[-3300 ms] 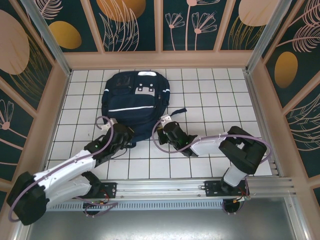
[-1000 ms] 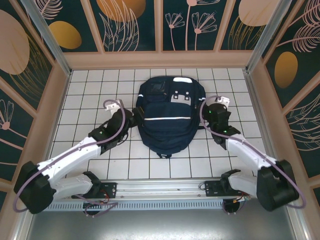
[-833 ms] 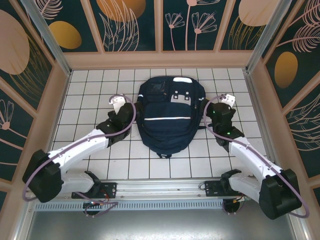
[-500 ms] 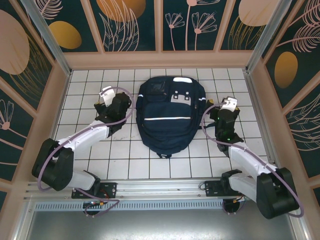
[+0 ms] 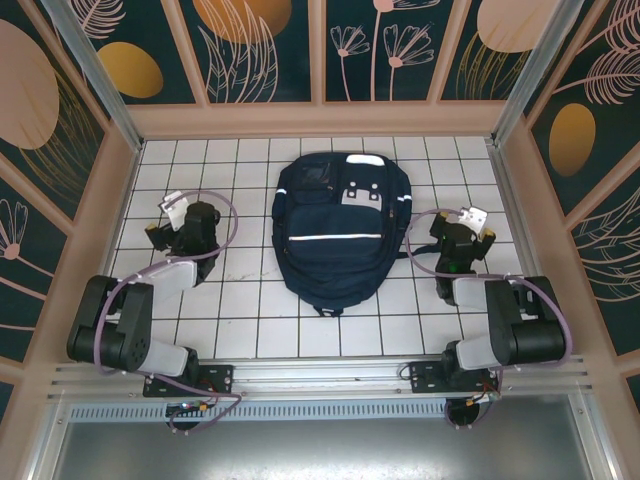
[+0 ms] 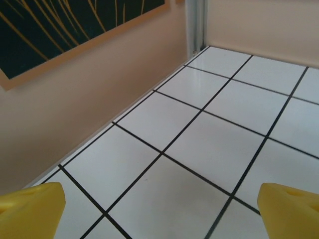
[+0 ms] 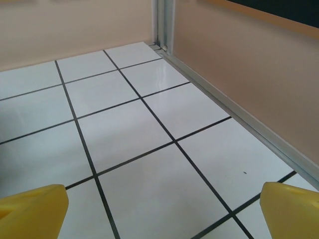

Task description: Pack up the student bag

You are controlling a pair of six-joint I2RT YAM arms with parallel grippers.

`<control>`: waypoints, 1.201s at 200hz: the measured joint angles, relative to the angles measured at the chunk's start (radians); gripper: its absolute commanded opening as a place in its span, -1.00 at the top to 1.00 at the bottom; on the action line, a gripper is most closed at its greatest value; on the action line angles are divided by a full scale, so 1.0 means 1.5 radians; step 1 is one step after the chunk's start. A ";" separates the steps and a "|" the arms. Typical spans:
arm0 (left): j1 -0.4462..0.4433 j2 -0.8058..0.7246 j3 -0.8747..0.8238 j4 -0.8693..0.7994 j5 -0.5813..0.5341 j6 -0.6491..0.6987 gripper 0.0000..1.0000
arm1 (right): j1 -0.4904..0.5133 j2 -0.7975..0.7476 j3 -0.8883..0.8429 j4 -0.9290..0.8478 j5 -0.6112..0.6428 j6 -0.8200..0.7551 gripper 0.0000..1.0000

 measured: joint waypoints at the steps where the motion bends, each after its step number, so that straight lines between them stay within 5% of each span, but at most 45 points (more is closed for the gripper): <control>1: 0.001 0.002 -0.001 0.003 0.001 0.001 -0.97 | -0.002 0.001 -0.001 0.005 -0.002 0.000 -0.98; 77: 0.047 0.029 -0.138 0.316 0.141 0.105 -0.98 | -0.063 0.037 -0.064 0.196 -0.193 -0.004 -0.98; 143: 0.068 0.040 -0.230 0.503 0.284 0.129 -0.98 | -0.062 0.078 -0.075 0.248 -0.223 -0.014 -0.98; 240: 0.076 0.042 -0.231 0.530 0.313 0.130 -0.98 | -0.061 0.078 -0.074 0.248 -0.223 -0.014 -0.98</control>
